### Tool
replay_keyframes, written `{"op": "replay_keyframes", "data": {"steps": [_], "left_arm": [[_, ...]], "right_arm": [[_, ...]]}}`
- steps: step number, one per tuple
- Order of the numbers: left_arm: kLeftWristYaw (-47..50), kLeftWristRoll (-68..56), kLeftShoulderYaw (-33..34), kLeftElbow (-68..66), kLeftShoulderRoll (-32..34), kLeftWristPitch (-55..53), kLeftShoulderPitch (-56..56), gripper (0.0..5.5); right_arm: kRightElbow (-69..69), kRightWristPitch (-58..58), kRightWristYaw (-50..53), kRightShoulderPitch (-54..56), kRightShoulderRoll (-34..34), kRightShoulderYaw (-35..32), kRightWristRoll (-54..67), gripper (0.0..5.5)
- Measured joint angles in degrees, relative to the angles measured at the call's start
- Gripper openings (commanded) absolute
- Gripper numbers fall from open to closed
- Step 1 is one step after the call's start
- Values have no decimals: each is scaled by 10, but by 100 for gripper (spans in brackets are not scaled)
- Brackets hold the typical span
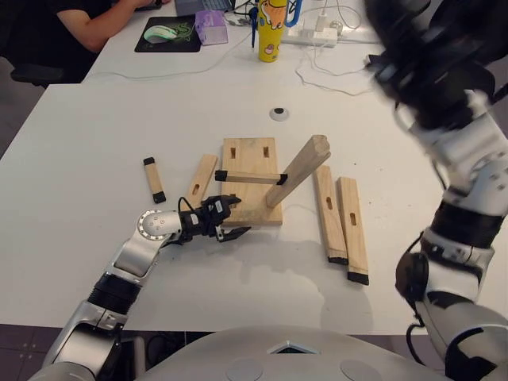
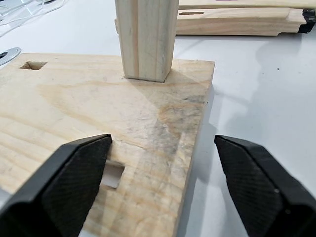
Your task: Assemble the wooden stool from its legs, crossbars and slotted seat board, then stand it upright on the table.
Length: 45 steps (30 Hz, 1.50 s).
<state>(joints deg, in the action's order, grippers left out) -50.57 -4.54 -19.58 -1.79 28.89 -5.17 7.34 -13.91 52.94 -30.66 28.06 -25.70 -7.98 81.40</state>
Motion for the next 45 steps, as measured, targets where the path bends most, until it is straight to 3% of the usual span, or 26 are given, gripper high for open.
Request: {"op": "replay_keyframes", "data": {"steps": [2, 5, 8, 13, 16, 20, 24, 26, 36, 45], "left_arm": [[1, 1, 4, -2, 1, 0, 0, 387], [1, 1, 2, -9, 0, -3, 2, 387], [0, 1, 0, -12, -1, -4, 4, 387], [-1, -1, 1, -12, -4, 1, 3, 387], [3, -1, 2, -10, -5, 1, -1, 387], [12, -5, 7, 3, -6, 4, -8, 387], [28, -11, 12, 18, -6, -6, -30, 387], [36, -11, 18, 29, -5, -13, -42, 387], [53, -12, 19, 58, -5, -35, -63, 387], [54, -12, 17, 62, -5, -41, -61, 387]], "right_arm": [[-40, -34, -16, -21, -23, 51, -58, 2], [-45, -79, -23, -28, -31, 63, -108, 2], [33, -81, -10, -21, 5, 6, -47, 2], [101, -80, 25, 47, 6, -106, 88, 2], [147, -107, 75, 52, -10, -144, 60, 2], [147, -130, 111, -23, -46, -74, -128, 42], [34, -82, 197, -189, -79, 68, -312, 98], [-27, -72, 222, -257, -78, 95, -357, 129], [-131, 48, 324, -281, -26, 43, -377, 293], [-142, 136, 339, -254, 3, 61, -405, 298]]}}
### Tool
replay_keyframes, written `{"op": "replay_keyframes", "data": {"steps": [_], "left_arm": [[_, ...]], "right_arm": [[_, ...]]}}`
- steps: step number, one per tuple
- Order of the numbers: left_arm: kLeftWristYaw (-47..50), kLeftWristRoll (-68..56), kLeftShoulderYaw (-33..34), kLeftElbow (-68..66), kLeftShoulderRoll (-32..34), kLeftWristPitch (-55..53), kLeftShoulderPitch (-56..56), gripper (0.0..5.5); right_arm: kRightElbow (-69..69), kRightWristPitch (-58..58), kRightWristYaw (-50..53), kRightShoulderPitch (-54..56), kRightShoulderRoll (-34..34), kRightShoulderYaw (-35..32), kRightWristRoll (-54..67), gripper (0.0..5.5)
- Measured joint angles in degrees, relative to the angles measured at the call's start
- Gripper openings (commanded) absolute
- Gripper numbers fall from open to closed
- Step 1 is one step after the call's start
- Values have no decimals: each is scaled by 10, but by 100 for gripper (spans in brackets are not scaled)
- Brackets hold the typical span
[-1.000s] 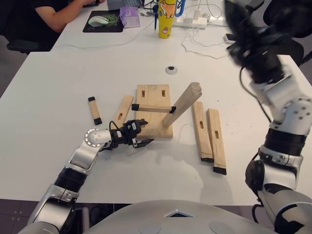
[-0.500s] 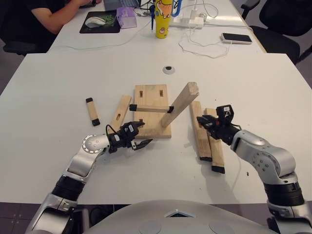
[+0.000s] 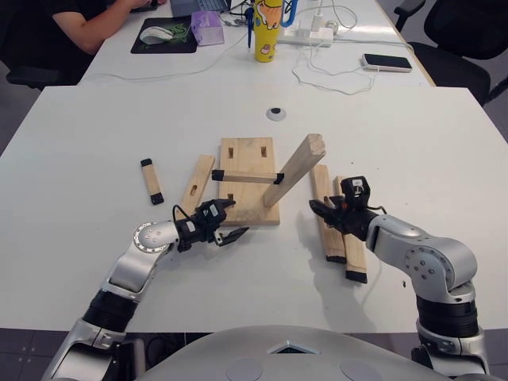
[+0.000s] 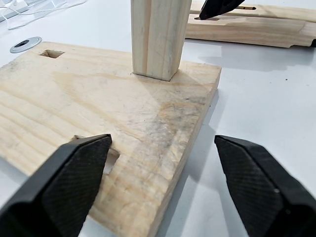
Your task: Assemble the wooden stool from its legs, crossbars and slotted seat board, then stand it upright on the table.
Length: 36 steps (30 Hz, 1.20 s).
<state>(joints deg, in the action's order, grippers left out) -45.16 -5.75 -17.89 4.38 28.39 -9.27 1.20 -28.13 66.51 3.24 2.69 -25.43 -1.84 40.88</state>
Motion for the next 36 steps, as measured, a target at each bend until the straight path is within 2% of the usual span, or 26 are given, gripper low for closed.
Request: {"op": "replay_keyframes", "data": {"steps": [15, 28, 36], "left_arm": [[3, -3, -2, -1, -4, -4, 2, 387], [0, -6, -2, -3, -4, -5, 5, 387], [-3, -9, -3, -5, -3, -7, 9, 387]], "right_arm": [[9, 5, -19, 9, 17, 11, -90, 298], [6, 13, -22, 8, 59, 10, -133, 492], [19, 30, -28, 21, 84, 28, -154, 492]]}}
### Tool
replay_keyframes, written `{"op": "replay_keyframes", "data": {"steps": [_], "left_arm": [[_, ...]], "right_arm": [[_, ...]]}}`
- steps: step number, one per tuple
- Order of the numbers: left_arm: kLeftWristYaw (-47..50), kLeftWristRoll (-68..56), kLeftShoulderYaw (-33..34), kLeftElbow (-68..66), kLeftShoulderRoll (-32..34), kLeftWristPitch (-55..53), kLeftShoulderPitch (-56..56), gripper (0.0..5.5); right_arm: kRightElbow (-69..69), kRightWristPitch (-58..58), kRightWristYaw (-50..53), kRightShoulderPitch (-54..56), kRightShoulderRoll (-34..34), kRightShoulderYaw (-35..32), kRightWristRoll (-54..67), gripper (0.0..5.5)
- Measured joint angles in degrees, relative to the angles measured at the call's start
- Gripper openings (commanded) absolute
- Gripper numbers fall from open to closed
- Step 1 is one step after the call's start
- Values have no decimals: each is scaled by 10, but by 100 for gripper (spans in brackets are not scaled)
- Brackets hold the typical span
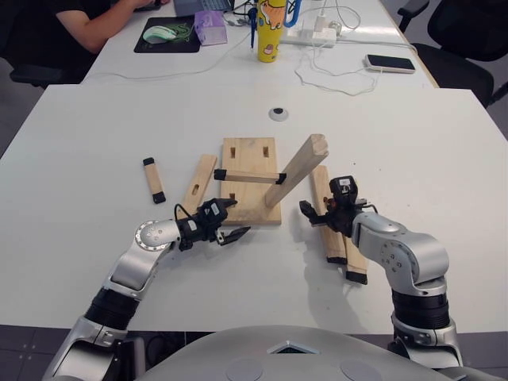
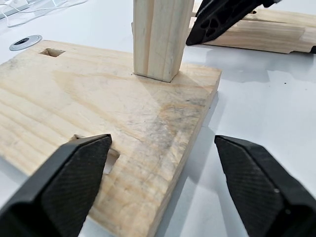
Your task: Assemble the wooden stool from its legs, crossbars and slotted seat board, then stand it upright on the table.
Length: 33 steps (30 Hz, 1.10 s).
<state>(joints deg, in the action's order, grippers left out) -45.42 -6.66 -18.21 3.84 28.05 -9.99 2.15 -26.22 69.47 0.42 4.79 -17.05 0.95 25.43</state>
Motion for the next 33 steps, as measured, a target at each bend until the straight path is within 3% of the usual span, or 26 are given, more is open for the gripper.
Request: {"op": "replay_keyframes", "data": {"steps": [18, 23, 33], "left_arm": [[0, -1, -7, 15, -2, -37, 11, 387], [-6, -23, -7, 9, -10, -59, 20, 387], [5, 3, -35, 8, -18, -79, 53, 387]], "right_arm": [[10, 31, 10, 23, 8, 23, -84, 207], [13, -23, -4, 51, 14, 17, -93, 204], [68, -138, -29, 140, 38, -57, -90, 204]]}}
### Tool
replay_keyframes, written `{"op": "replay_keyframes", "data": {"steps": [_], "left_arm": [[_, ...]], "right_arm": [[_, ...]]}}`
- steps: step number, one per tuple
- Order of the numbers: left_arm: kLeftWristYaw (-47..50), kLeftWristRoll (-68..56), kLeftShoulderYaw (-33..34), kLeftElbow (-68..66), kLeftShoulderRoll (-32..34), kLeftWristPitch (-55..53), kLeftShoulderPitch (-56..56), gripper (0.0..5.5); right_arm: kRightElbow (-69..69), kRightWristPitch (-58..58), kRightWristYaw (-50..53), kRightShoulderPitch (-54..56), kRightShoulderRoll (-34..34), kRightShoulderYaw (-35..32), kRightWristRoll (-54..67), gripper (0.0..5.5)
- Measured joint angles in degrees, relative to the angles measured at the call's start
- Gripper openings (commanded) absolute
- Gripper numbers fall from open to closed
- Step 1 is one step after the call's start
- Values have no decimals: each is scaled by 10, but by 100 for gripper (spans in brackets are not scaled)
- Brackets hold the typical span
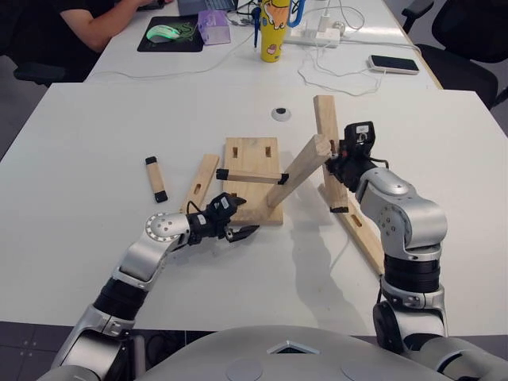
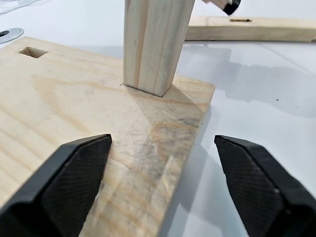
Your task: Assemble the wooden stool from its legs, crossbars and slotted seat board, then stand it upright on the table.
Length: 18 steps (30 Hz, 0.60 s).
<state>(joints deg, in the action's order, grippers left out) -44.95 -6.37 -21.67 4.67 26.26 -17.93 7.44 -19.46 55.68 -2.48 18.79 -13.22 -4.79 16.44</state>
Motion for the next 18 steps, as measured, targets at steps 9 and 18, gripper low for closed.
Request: {"op": "replay_keyframes", "data": {"steps": [9, 18], "left_arm": [[37, 81, -41, -2, 0, -36, 54, 387], [70, 92, -44, 25, -41, -140, 73, 387]], "right_arm": [[19, -40, 2, 21, 17, -25, 0, 204], [19, -54, 6, 21, 29, -28, -4, 204]]}}
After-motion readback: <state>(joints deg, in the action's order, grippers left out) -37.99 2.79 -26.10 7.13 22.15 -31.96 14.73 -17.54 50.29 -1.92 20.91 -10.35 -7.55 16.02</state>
